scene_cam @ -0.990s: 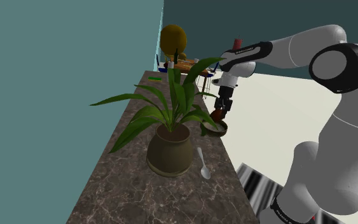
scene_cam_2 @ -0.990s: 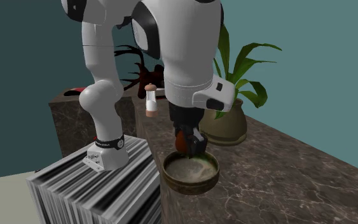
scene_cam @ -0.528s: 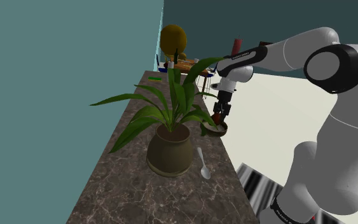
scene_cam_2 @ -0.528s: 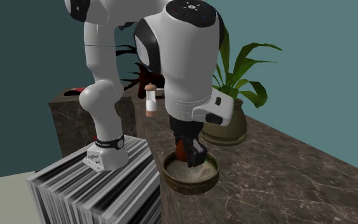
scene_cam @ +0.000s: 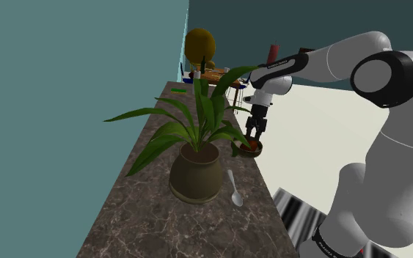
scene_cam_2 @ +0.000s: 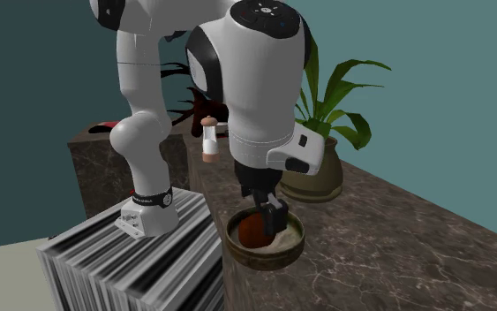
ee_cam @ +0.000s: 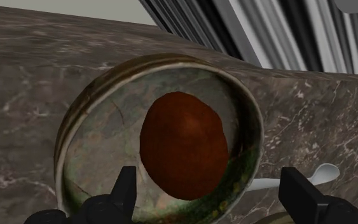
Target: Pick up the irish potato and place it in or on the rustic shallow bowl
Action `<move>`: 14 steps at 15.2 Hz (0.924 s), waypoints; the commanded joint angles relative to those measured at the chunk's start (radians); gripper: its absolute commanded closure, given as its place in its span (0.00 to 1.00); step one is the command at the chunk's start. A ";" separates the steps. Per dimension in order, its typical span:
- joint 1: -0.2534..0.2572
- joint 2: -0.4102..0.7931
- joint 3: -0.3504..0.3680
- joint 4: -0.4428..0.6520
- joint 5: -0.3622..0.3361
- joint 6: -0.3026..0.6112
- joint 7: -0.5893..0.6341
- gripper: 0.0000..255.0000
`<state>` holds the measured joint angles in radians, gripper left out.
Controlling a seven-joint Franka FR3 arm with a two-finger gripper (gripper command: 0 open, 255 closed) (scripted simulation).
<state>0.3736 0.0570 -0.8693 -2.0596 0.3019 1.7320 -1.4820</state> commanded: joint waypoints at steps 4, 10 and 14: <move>-0.011 0.009 -0.009 0.070 -0.003 -0.067 0.000 0.00; -0.023 0.023 -0.016 0.138 0.000 -0.129 -0.005 0.00; -0.023 0.023 -0.016 0.138 0.000 -0.129 -0.005 0.00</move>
